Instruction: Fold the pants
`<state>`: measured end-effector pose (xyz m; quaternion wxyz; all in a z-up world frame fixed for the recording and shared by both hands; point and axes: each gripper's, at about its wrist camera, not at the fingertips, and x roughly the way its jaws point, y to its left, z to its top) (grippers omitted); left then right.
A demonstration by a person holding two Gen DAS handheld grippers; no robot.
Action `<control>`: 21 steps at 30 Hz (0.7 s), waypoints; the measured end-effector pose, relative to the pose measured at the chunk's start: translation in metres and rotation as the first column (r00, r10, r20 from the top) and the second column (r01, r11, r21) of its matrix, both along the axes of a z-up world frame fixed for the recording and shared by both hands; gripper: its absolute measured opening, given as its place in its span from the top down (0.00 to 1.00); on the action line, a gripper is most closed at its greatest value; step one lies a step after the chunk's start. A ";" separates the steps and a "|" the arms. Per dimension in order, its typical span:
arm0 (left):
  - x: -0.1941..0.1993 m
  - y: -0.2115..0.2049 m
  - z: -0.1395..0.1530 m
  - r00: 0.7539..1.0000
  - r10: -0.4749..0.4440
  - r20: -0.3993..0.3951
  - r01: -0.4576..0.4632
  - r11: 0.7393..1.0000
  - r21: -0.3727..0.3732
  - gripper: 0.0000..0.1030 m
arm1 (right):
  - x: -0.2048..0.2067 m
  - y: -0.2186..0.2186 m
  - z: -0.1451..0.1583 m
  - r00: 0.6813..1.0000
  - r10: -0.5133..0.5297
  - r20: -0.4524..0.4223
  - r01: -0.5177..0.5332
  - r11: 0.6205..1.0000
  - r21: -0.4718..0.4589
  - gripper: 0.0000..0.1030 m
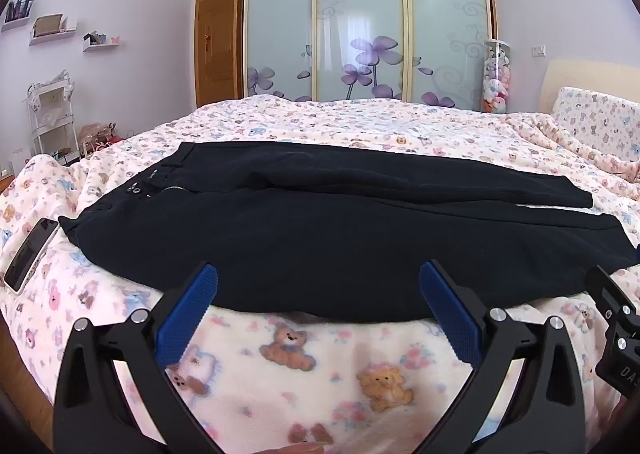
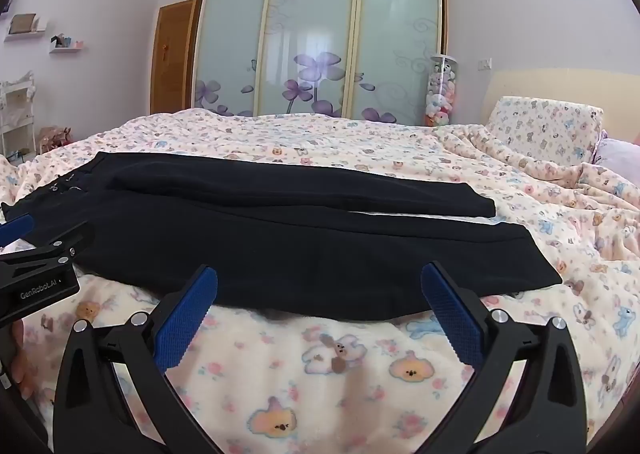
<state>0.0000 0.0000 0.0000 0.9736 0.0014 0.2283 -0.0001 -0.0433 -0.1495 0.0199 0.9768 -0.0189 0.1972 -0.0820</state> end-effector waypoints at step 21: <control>0.000 0.000 0.000 1.000 0.000 -0.005 0.000 1.000 -0.002 0.02 | 0.001 -0.001 -0.001 1.000 0.000 -0.007 0.000 1.000 0.001 0.01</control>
